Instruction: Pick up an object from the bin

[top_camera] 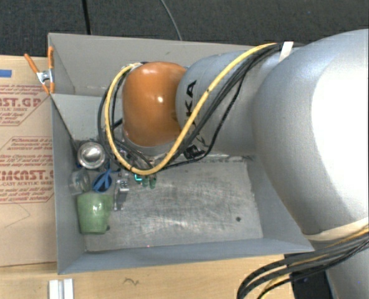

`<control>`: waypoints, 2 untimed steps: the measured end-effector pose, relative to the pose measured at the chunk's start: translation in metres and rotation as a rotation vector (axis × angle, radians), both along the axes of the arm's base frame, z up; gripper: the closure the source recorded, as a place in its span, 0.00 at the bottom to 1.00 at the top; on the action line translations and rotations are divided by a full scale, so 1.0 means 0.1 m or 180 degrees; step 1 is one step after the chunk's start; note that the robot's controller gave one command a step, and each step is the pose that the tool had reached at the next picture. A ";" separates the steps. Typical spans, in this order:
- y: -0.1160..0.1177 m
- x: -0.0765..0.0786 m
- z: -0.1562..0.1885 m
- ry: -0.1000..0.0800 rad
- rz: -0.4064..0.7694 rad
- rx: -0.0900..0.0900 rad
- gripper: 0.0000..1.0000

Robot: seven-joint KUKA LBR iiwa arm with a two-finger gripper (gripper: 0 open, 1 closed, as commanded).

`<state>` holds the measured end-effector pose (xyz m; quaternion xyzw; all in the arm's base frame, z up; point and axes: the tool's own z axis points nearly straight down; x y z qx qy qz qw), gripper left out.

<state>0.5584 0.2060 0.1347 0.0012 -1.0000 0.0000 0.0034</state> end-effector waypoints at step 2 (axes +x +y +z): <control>0.24 -0.01 -0.23 -0.0043 0.0128 -0.0081 0.00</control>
Offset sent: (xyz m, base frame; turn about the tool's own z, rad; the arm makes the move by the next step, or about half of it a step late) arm 0.0164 0.0259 -0.0465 0.1451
